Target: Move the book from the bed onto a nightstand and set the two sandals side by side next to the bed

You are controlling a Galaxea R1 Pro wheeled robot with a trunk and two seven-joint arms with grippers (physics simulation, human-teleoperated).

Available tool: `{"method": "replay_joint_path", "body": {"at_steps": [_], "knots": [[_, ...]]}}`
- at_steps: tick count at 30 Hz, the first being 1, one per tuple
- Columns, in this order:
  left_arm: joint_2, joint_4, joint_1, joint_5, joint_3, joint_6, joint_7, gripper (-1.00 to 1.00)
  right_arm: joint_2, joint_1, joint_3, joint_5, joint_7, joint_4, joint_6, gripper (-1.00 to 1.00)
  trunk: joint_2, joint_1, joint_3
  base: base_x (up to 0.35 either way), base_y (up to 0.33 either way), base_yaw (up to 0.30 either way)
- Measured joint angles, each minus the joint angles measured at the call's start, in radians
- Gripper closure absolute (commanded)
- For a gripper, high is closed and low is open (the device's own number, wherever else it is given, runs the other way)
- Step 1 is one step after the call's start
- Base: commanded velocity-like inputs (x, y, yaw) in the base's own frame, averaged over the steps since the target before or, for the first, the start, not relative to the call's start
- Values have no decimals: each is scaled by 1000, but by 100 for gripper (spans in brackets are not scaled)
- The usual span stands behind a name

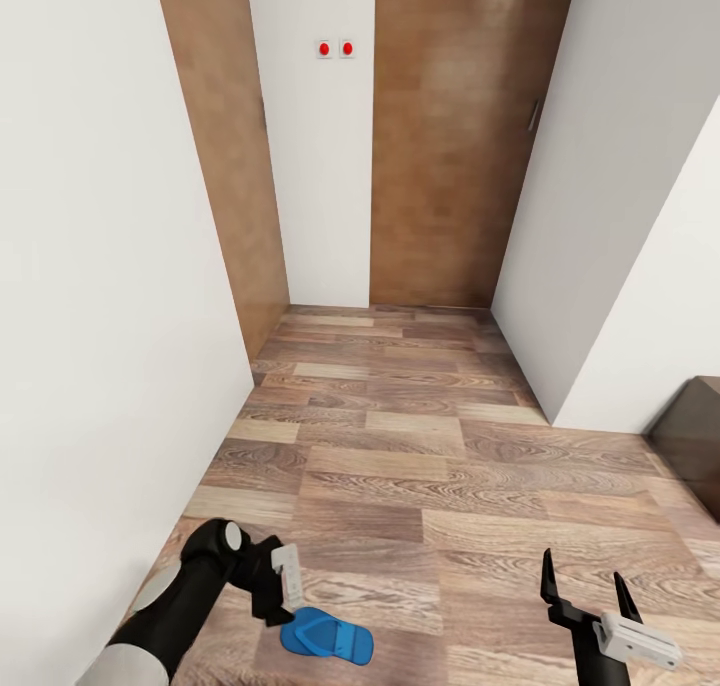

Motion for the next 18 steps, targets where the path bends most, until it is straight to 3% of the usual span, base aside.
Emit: {"method": "replay_joint_path", "body": {"at_steps": [2, 7, 10, 15, 18], "knots": [[0, 78, -34, 3, 3, -29, 16, -100, 0, 0, 0, 0, 0, 0, 0, -100, 0, 0, 0, 0, 0, 0], [-5, 234, -69, 8, 3, -79, 130, -100, 0, 0, 0, 0, 0, 0, 0, -100, 0, 0, 0, 0, 0, 0], [-3, 258, -71, 16, 4, -90, 143, -100, -1, 0, 0, 0, 0, 0, 0, -100, 0, 0, 0, 0, 0, 0], [-1, 269, -77, 68, 5, -112, 145, -100, -1, 0, 0, 0, 0, 0, 0, -100, 0, 0, 0, 0, 0, 0], [-1, 271, -77, 82, 5, -115, 145, -100, -2, 0, -1, -1, 0, 0, 0, -100, 0, 0, 0, 0, 0, 0]]}}
